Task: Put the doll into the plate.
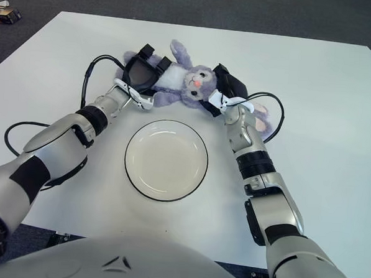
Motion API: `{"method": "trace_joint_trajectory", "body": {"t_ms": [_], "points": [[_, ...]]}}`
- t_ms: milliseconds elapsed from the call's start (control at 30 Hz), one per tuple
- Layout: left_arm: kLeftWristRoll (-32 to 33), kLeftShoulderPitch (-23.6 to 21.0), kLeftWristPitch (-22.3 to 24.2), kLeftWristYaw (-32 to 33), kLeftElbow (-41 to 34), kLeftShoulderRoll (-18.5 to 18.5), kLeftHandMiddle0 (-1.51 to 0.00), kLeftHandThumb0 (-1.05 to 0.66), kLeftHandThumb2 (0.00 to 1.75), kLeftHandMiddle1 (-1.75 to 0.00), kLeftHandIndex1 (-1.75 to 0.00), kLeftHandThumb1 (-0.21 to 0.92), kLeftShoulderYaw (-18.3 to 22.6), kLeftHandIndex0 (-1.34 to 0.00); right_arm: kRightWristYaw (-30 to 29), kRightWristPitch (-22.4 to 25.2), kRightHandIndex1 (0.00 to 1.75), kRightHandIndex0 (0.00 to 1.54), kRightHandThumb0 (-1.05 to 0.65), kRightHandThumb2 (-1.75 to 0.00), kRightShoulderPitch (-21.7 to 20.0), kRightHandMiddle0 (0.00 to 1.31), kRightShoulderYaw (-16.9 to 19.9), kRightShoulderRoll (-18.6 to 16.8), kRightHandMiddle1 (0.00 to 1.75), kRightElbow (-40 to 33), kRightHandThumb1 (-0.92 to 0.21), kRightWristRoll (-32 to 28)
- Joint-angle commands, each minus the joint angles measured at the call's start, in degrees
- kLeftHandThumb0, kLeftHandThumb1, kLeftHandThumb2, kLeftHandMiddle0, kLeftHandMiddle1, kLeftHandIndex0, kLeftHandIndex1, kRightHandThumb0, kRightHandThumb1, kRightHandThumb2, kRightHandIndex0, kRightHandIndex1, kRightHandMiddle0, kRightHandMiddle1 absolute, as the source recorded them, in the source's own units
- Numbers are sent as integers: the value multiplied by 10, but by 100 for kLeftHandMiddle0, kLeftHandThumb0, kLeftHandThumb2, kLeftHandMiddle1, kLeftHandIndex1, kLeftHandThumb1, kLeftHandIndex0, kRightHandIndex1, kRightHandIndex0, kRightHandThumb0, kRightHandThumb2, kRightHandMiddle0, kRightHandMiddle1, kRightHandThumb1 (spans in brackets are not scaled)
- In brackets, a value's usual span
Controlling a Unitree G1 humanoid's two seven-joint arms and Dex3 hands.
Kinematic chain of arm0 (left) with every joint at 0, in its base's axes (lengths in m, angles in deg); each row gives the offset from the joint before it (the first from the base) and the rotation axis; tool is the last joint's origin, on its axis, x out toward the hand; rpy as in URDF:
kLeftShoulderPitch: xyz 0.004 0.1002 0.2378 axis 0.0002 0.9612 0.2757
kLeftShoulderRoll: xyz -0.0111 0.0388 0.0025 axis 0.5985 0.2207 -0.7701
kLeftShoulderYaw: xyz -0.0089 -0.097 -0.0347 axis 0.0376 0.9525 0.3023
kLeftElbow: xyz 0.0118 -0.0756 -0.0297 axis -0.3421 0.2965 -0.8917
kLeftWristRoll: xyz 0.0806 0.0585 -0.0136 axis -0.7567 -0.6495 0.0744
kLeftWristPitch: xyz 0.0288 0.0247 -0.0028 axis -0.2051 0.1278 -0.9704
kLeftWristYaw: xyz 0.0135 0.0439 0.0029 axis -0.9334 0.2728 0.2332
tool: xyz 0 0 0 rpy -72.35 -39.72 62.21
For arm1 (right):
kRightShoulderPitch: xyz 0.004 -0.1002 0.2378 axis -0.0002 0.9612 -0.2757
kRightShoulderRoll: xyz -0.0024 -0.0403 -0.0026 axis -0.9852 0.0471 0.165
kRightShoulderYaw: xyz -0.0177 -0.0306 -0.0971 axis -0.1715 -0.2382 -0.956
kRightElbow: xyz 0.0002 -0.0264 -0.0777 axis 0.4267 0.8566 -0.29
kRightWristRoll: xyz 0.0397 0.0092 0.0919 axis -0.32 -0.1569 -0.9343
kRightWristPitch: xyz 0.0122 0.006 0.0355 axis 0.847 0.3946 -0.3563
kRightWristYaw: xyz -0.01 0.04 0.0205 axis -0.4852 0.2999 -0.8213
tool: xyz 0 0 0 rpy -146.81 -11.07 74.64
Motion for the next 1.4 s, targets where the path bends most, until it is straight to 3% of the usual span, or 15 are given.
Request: {"method": "trace_joint_trajectory", "body": {"t_ms": [0,200,367,467,633,800,1067,1367], "points": [[-6,30,-26,-38,28,22,-67,3,137,-161,-175,23,-10,-51,11,9,170,77,0,-152,15,52,10,10,175,0,-13,-7],[-1,25,-51,-38,28,31,-82,0,141,-141,-175,15,-10,-59,18,-7,167,78,0,-151,16,52,10,15,175,-2,-13,-11],[6,16,-78,-43,25,43,-84,0,143,-145,-175,13,-6,-56,30,-28,166,79,0,-153,17,53,10,21,175,-2,-12,-16],[29,7,-109,-55,19,57,-86,0,146,-148,-175,12,15,-55,43,-52,166,80,0,-153,13,54,9,30,175,2,-11,-22],[68,-5,-147,-97,18,72,-96,0,151,-134,-175,3,52,-65,59,-75,167,81,0,-156,10,55,10,39,175,4,-9,-32],[112,-22,-173,-158,9,85,-91,0,157,-151,-175,2,94,-62,86,-107,167,83,0,-159,-3,57,13,52,175,19,-6,-47],[199,-32,-179,-278,-105,126,-87,0,159,-160,-175,4,187,-60,138,-182,167,84,0,-161,-57,59,13,81,175,64,-4,-71],[249,-60,-164,-340,-87,116,-86,0,159,-161,-175,4,248,-60,206,-132,173,79,0,-160,-96,58,24,95,175,7,-7,-81]]}}
